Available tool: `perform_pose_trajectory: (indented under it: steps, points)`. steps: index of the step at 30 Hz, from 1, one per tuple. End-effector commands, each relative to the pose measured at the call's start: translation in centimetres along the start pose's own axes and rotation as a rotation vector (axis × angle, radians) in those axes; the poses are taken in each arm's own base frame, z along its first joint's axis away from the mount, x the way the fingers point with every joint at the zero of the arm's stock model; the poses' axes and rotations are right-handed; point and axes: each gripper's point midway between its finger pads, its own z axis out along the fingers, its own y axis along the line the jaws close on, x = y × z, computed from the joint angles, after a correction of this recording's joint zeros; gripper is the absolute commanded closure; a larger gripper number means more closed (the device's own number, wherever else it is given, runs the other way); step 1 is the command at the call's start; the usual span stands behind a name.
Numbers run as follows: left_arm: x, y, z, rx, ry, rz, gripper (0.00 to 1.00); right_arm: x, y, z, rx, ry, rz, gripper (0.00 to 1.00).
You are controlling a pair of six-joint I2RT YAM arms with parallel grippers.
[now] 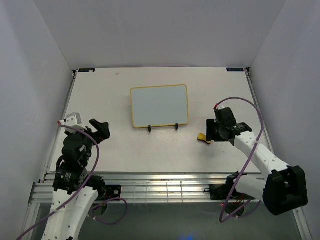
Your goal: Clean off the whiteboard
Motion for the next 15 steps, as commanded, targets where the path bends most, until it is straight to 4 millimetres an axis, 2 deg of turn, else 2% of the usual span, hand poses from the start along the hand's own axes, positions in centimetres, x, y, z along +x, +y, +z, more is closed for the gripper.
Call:
perform_pose_trajectory:
  steps: [1,3,4,5,6,7,8,9,13,15]
  points:
    - [-0.4,0.4,0.1,-0.038,0.006,-0.005,0.02,-1.2,-0.1,-2.5,-0.004,-0.056,0.018,0.35]
    - [-1.3,0.1,-0.2,-0.036,-0.003,-0.009,0.02,-2.3,0.5,-4.0,-0.048,-0.107,0.014,0.32]
    - [-1.4,-0.1,-0.5,-0.031,0.008,-0.007,0.02,-3.0,0.6,-5.4,-0.066,-0.163,0.015,0.26]
    - [-2.9,-0.8,-1.1,-0.01,-0.013,0.0,0.02,-3.5,0.7,-6.3,-0.073,-0.193,0.014,0.21]
    - [-3.5,-1.2,-1.5,0.003,-0.014,0.011,0.02,-4.6,0.4,-8.2,-0.073,-0.268,0.015,0.14]
    - [-3.5,-1.3,-1.6,-0.001,0.01,0.027,0.02,-5.2,0.1,-9.4,-0.065,-0.306,0.017,0.03]
    - [-4.0,-1.3,-1.9,-0.002,0.009,0.057,0.02,-5.6,-0.2,-10.4,-0.051,-0.336,0.021,0.03]
    - [-5.6,-1.8,-2.7,0.012,-0.018,0.072,0.02,-6.3,-0.9,-12.0,-0.022,-0.374,0.028,0.09]
    - [-7.0,-2.0,-4.4,0.034,-0.023,0.174,0.02,-7.1,-2.2,-17.2,0.001,-0.504,0.04,0.1]
    - [-7.8,-2.4,-5.6,0.063,-0.046,0.19,0.02,-6.6,-2.5,-18.4,0.005,-0.512,0.032,0.1]
